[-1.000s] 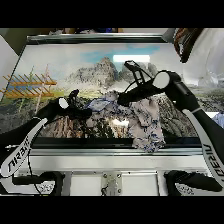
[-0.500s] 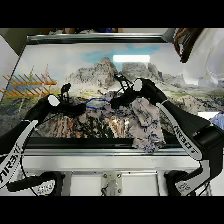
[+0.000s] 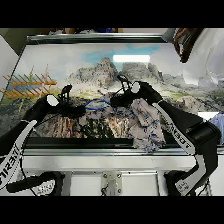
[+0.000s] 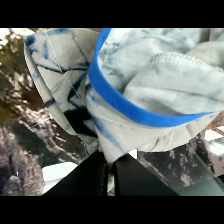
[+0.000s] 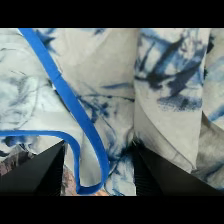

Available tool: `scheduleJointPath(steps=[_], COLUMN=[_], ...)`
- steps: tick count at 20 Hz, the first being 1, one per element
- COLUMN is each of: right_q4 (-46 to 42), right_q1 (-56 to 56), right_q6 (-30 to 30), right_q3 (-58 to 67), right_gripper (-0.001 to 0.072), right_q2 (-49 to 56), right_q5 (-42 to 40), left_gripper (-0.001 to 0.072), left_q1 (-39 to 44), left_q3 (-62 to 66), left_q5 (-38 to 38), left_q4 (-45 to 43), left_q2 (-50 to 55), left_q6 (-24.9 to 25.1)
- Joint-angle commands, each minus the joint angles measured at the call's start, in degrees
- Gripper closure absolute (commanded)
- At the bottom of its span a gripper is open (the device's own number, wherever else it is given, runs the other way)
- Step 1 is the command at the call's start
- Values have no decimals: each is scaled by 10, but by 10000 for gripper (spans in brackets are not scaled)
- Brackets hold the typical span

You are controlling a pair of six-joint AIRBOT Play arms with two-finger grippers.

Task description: Fold the clothes and pants, and hang the long-sleeved shirts on hangers.

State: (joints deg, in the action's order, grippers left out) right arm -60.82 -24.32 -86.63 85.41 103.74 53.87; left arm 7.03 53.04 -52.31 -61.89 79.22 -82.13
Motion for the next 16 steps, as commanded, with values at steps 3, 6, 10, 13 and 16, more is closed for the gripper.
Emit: scheduleJointPath(steps=[3,6,10,13,16], right_q4=[34,43,20,21,26], right_q1=[-2,0,30,63,79], right_q6=[-2,8,28,18,-19], right_q3=[0,3,105,304,414], right_gripper=[373,698,699,700,700], right_q2=[12,8,-35,-78,-155], right_q5=[56,76,130,217,200], left_gripper=[689,690,689,690,690], left_q1=[0,0,-1,22,68], left_q3=[0,1,93,275,467], left_q5=[-4,-3,-12,-19,-8], left_q4=[1,1,2,4,4], left_q2=[0,-11,-84,-142,-169], left_q6=[3,3,3,3,18])
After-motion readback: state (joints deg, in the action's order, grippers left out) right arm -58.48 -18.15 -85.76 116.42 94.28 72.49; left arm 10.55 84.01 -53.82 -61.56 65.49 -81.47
